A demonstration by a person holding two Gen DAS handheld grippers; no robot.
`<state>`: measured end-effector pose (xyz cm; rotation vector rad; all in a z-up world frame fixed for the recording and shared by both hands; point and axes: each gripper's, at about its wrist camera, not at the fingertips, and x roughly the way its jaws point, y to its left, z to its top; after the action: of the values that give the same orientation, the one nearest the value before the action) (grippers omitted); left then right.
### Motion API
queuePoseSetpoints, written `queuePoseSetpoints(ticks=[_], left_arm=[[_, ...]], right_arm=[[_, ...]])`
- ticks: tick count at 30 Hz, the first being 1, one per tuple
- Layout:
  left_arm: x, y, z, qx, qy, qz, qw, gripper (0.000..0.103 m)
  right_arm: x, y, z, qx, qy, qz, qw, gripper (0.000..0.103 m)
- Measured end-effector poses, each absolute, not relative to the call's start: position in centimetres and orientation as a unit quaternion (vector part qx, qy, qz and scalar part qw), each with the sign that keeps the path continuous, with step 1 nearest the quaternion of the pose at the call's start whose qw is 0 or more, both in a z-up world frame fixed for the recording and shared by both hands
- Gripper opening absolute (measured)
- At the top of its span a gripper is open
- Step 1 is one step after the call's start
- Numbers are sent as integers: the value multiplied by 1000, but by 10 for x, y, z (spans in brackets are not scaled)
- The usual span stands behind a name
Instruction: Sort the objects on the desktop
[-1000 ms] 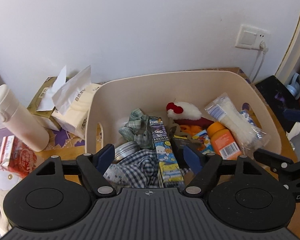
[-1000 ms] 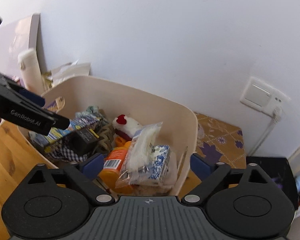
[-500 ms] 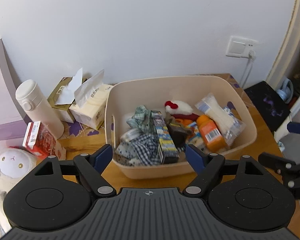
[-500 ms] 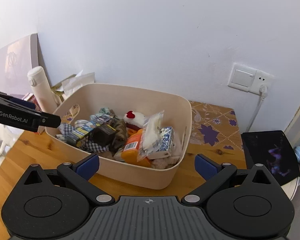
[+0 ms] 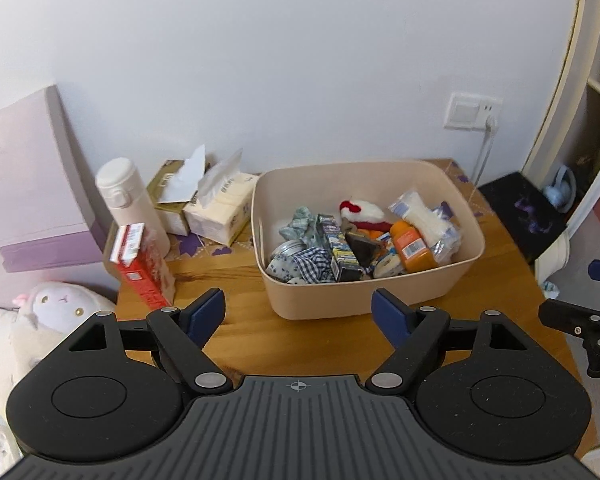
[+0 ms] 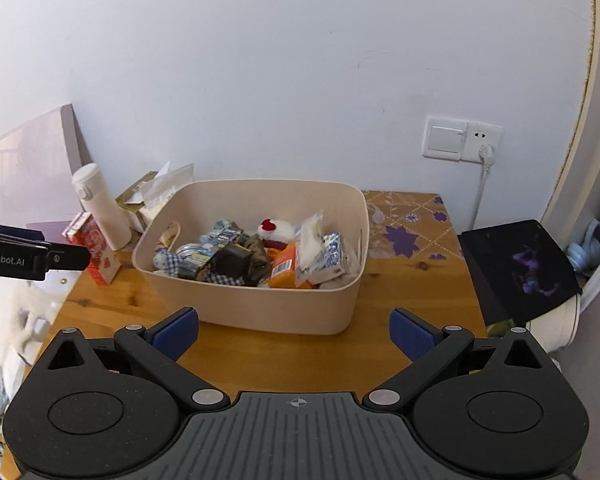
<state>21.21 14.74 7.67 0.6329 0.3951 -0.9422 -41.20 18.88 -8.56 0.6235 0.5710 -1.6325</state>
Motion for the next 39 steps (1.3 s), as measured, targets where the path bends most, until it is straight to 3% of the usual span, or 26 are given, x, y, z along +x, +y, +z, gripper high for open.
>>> queuePoseSetpoints(ticks=[18, 39], left_arm=[[162, 237, 96, 295, 201, -467, 809, 82], [127, 267, 116, 303, 198, -497, 789, 83]], right_arm=[[-374, 287, -31, 259, 239, -717, 601, 103], [-384, 340, -35, 284, 233, -732, 575, 103]])
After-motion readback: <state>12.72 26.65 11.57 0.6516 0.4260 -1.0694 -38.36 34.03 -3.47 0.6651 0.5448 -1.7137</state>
